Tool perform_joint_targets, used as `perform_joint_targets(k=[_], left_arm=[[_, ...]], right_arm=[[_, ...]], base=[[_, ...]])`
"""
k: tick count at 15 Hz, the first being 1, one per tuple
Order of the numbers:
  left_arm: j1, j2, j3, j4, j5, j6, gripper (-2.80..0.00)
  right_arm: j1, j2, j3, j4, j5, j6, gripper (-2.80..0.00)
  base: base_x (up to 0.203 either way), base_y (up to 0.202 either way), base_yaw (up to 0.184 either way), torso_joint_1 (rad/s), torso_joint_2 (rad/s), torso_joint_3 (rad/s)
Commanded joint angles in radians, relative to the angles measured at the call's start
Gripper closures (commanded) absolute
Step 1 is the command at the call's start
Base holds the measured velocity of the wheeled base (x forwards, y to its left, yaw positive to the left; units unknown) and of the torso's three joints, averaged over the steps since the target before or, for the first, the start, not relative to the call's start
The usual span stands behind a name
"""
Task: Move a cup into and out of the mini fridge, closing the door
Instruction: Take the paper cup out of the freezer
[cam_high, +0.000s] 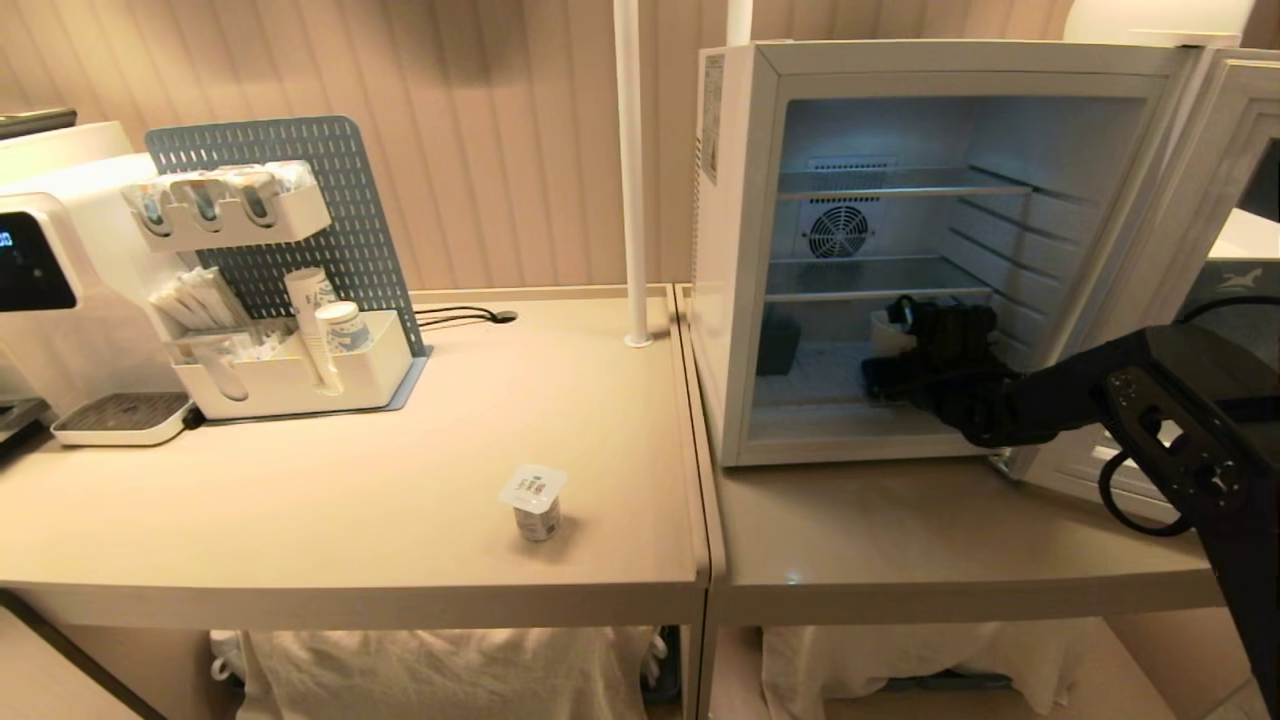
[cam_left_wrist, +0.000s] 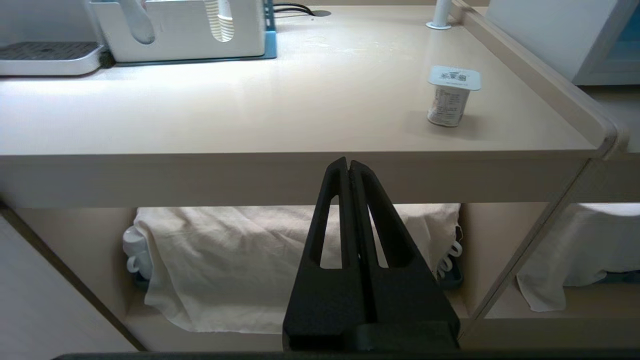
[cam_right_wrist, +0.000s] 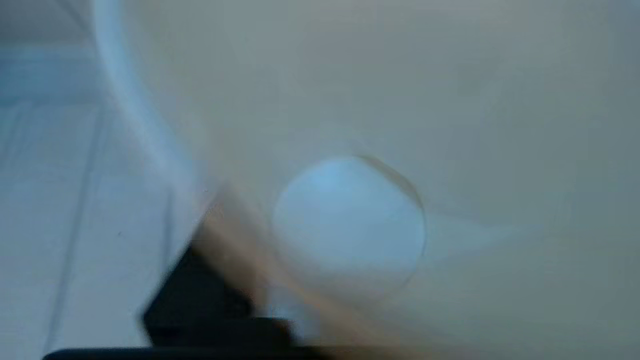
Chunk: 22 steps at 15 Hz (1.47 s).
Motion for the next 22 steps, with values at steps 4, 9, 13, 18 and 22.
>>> perform_joint_targets(k=[4,9,13,18,22], left_arm=[[-0.002,0.001,0.0,-0.001,0.0,-0.001,0.0],[-0.001,0.0,0.0,-0.001,0.0,-0.001,0.0],[-0.001,0.001,0.0,-0.001,0.0,-0.001,0.0],[-0.001,0.0,0.0,-0.001,0.0,-0.001,0.0],[-0.001,0.001,0.0,-0.001,0.0,0.001,0.0]], right_arm=[[0.0,-0.063,0.12,-0.016,0.008,0.011,0.0],[0.003,-0.242,0.377,-0.074,0.016,0.014,0.0],[0.009,-0.426,0.686,-0.227,0.037,0.013,0.0],[0.028,-0.732,1.061,-0.375,0.071,0.016,0.0],[0.054,-1.043,1.249,-0.377,0.085,0.041,0.0]], base=[[0.0,0.0,0.0,0.0,0.0,0.0],[0.0,0.0,0.0,0.0,0.0,0.0],[0.0,0.0,0.0,0.0,0.0,0.0],[0.0,0.0,0.0,0.0,0.0,0.0],[0.0,0.0,0.0,0.0,0.0,0.0]])
